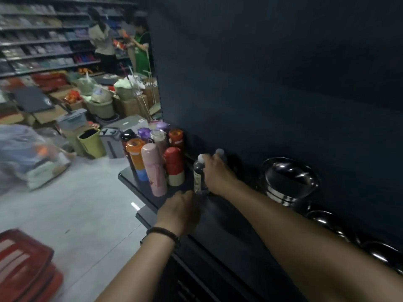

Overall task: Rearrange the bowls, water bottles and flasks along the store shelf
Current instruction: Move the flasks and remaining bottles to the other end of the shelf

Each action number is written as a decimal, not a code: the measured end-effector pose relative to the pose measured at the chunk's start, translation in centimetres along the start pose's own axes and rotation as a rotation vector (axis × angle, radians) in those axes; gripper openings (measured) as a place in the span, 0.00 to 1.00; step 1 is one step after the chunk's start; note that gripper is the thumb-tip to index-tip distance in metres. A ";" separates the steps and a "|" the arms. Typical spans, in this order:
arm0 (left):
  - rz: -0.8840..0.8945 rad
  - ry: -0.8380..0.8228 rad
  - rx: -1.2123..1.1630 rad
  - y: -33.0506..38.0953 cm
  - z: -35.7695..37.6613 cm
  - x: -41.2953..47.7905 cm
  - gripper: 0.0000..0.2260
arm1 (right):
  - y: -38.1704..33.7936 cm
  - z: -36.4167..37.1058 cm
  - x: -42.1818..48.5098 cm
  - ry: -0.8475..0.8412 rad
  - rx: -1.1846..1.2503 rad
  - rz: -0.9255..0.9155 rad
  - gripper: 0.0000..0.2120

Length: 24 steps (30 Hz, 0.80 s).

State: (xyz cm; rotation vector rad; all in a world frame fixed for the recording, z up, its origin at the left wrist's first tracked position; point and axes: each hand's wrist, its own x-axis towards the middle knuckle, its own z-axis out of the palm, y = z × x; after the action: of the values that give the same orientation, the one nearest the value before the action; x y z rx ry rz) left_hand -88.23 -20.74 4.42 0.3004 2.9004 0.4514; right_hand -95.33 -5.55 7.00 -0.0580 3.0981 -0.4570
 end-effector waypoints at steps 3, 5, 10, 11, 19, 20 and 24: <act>-0.020 -0.008 -0.006 -1.9 0.5 0.8 0.13 | -0.6 1.1 3.4 -0.003 -0.137 0.036 0.33; -0.037 -0.015 -0.030 -2.7 1.1 1.0 0.15 | -0.7 2.2 4.8 -0.037 -0.230 0.057 0.37; -0.049 -0.031 -0.049 -3.8 1.9 1.1 0.17 | -0.4 3.9 6.2 0.014 -0.163 0.060 0.18; -0.047 -0.028 -0.045 -4.0 2.0 1.2 0.17 | -0.2 4.0 6.3 0.037 -0.091 0.048 0.15; -0.021 0.005 -0.090 -4.1 2.4 1.0 0.13 | 1.1 3.3 4.7 0.038 0.001 -0.001 0.13; -0.013 0.019 -0.108 -4.0 2.6 0.9 0.13 | 1.3 2.9 4.4 0.027 -0.016 -0.016 0.13; 0.011 0.077 -0.171 -3.3 2.7 0.0 0.15 | 1.4 -0.1 2.3 -0.020 -0.067 -0.097 0.13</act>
State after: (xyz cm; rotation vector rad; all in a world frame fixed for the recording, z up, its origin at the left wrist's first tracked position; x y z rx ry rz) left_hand -88.24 -23.01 0.85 0.2791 2.9099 0.7230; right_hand -97.65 -4.30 6.65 -0.2132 3.1009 -0.3526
